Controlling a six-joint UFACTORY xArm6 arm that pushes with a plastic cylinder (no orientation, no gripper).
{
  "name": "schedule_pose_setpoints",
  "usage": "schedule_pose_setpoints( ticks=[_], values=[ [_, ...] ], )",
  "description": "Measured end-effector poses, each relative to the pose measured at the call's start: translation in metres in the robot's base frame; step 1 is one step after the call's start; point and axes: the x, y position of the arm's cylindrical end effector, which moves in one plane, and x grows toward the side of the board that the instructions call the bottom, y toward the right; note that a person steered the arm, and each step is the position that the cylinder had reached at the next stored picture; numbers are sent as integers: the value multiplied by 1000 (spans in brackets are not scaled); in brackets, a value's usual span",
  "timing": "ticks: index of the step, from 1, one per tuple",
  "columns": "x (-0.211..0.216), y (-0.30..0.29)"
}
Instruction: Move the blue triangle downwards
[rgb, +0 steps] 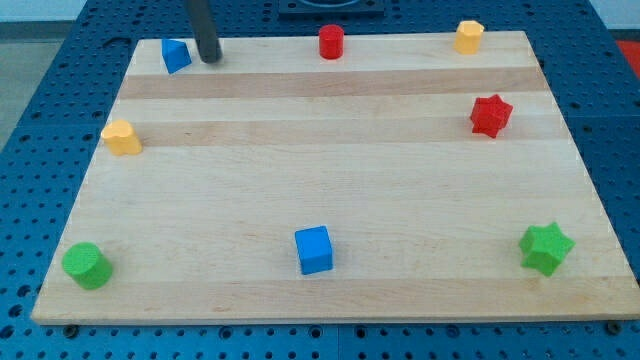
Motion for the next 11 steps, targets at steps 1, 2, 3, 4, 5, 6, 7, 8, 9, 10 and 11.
schedule_pose_setpoints(
  ticks=[1, 2, 3, 4, 5, 6, 7, 8, 9, 10, 11],
  values=[
    [6, -5],
    [-47, -5],
    [-68, -10],
    [-67, -72],
    [-32, -100],
    [-6, -84],
    [19, -54],
    [45, -20],
    [59, -7],
    [57, -12],
    [34, -3]
  ],
)
